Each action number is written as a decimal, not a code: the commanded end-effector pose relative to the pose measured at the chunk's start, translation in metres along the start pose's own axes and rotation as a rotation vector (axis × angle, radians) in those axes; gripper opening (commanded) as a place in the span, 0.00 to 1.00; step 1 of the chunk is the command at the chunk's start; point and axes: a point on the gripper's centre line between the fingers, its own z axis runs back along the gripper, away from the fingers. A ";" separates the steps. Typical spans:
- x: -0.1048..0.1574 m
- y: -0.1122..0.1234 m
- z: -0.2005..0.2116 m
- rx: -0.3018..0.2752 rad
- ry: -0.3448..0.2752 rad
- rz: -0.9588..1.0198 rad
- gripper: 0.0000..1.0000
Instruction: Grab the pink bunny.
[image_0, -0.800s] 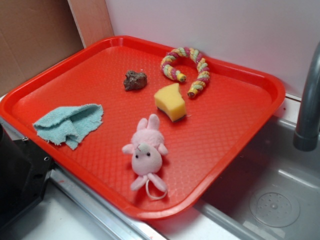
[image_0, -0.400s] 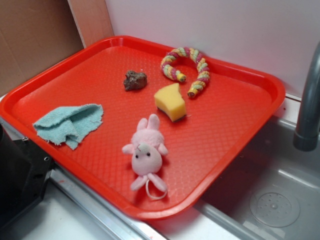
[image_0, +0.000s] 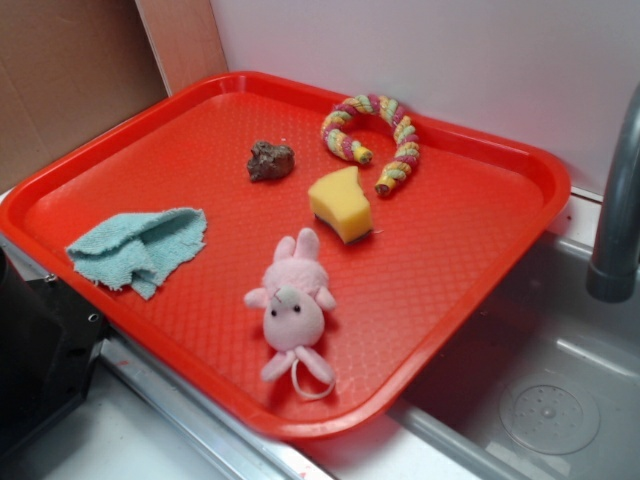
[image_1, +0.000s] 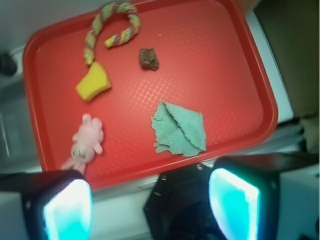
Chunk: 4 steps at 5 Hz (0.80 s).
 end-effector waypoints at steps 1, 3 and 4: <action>-0.001 -0.035 -0.035 -0.066 -0.071 0.349 1.00; -0.014 -0.060 -0.105 -0.021 0.004 0.382 1.00; -0.011 -0.065 -0.139 0.002 0.000 0.401 1.00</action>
